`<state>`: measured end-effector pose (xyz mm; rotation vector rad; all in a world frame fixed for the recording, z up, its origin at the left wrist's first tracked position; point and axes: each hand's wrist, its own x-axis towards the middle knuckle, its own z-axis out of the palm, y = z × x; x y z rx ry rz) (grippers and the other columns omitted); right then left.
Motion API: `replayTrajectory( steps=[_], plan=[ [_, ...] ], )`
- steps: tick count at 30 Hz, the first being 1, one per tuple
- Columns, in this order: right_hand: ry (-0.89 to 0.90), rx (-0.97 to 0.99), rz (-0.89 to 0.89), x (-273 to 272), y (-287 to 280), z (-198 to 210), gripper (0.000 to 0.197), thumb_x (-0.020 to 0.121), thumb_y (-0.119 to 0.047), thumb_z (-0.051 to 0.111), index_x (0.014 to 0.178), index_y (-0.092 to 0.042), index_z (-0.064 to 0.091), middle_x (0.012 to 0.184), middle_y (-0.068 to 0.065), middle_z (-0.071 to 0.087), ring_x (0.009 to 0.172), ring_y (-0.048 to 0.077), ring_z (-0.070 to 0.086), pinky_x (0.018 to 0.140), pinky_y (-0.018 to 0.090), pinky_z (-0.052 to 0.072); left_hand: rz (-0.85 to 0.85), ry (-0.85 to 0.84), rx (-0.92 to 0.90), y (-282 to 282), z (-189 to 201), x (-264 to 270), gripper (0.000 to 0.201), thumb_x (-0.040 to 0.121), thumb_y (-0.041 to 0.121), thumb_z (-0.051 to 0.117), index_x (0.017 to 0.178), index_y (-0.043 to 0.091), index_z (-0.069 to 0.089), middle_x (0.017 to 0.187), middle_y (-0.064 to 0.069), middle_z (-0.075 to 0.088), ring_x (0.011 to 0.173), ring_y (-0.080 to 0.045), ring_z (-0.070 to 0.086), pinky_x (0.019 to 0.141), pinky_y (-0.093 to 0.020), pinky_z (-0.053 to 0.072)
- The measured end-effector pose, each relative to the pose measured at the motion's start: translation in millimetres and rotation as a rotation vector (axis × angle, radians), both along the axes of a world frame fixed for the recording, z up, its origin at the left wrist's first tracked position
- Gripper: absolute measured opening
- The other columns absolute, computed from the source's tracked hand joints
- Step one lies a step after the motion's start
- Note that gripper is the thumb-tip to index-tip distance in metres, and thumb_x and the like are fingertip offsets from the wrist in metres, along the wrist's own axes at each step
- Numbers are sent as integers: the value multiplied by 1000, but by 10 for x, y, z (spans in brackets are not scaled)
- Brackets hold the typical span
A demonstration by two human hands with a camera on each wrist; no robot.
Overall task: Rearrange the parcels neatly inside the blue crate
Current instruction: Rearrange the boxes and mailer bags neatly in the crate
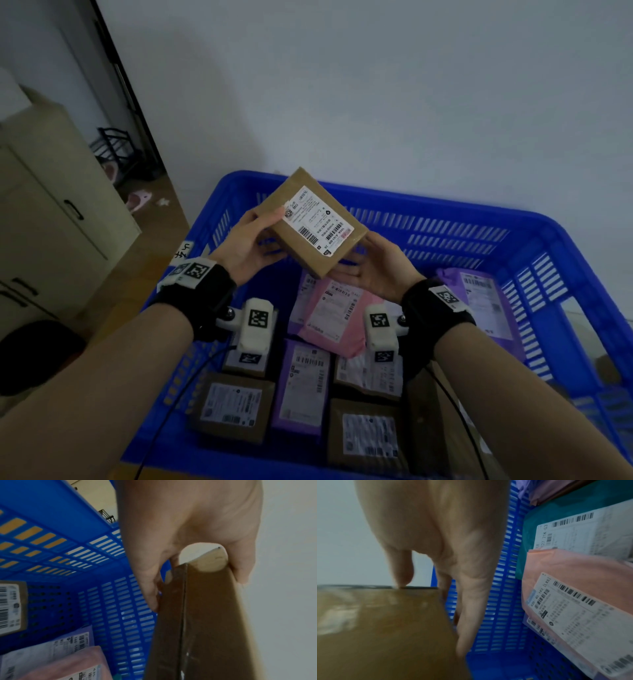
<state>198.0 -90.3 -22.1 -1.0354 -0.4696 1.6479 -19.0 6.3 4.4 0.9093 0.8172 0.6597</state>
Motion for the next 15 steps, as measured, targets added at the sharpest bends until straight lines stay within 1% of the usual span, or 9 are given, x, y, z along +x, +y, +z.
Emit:
replayTrajectory(
  steps=[2, 3, 5, 7, 8, 10, 12, 14, 15],
  plan=[
    [-35, 0, -74, -2, 53, -33, 52, 96, -45, 42, 141, -17, 44, 139, 18, 52, 122, 41, 54, 96, 46, 51, 89, 7, 1, 5, -77, -12, 63, 84, 26, 67, 139, 23, 37, 124, -10, 57, 105, -29, 62, 93, -45, 52],
    [-47, -3, -101, -13, 69, -42, 54, 96, -46, 44, 141, -16, 44, 139, 17, 52, 123, 40, 54, 97, 45, 51, 126, 11, -4, -4, -121, -19, 63, 84, 24, 67, 138, 26, 36, 126, -9, 56, 105, -30, 62, 93, -45, 52],
    [-83, 5, -111, -66, 79, -59, 53, 95, -43, 46, 137, -10, 48, 136, 16, 55, 122, 35, 56, 98, 40, 51, 198, 23, -18, -31, -239, -30, 62, 84, 20, 68, 136, 27, 36, 126, -9, 54, 104, -30, 61, 95, -46, 51],
    [-160, 13, -68, -168, 104, -112, 43, 96, -30, 50, 133, -7, 52, 132, 14, 59, 116, 28, 61, 96, 34, 52, 261, 47, -45, -53, -380, -39, 56, 83, 17, 69, 129, 25, 38, 126, -10, 54, 108, -30, 60, 99, -48, 48],
    [-201, 11, -41, -225, 129, -175, 40, 96, -22, 52, 133, -7, 52, 130, 13, 60, 112, 25, 62, 96, 32, 52, 285, 61, -65, -61, -446, -41, 53, 83, 17, 69, 125, 24, 38, 125, -11, 55, 109, -30, 59, 100, -49, 47],
    [-271, -6, -30, -337, 190, -336, 43, 93, -7, 55, 135, -10, 49, 126, 11, 62, 106, 22, 63, 92, 33, 52, 307, 103, -97, -69, -566, -41, 49, 84, 19, 69, 122, 21, 38, 126, -13, 55, 110, -29, 58, 102, -49, 46],
    [-287, -34, -54, -425, 276, -525, 48, 91, 0, 55, 137, -12, 46, 124, 13, 61, 102, 23, 64, 85, 32, 57, 330, 188, -95, -43, -680, -34, 50, 85, 23, 67, 126, 16, 39, 127, -11, 54, 113, -28, 57, 103, -47, 46],
    [-303, -65, -80, -495, 373, -693, 49, 91, 2, 54, 136, -13, 45, 122, 15, 60, 98, 22, 64, 76, 29, 59, 350, 356, -18, 8, -786, -30, 58, 85, 33, 67, 133, 15, 41, 131, -8, 53, 118, -27, 54, 102, -46, 46],
    [-309, -73, -88, -525, 434, -781, 49, 91, 4, 54, 136, -11, 45, 121, 15, 60, 98, 24, 63, 76, 30, 59, 340, 463, 50, 37, -828, -34, 60, 85, 38, 65, 135, 15, 42, 132, -8, 54, 118, -27, 54, 102, -46, 46]
  ],
)
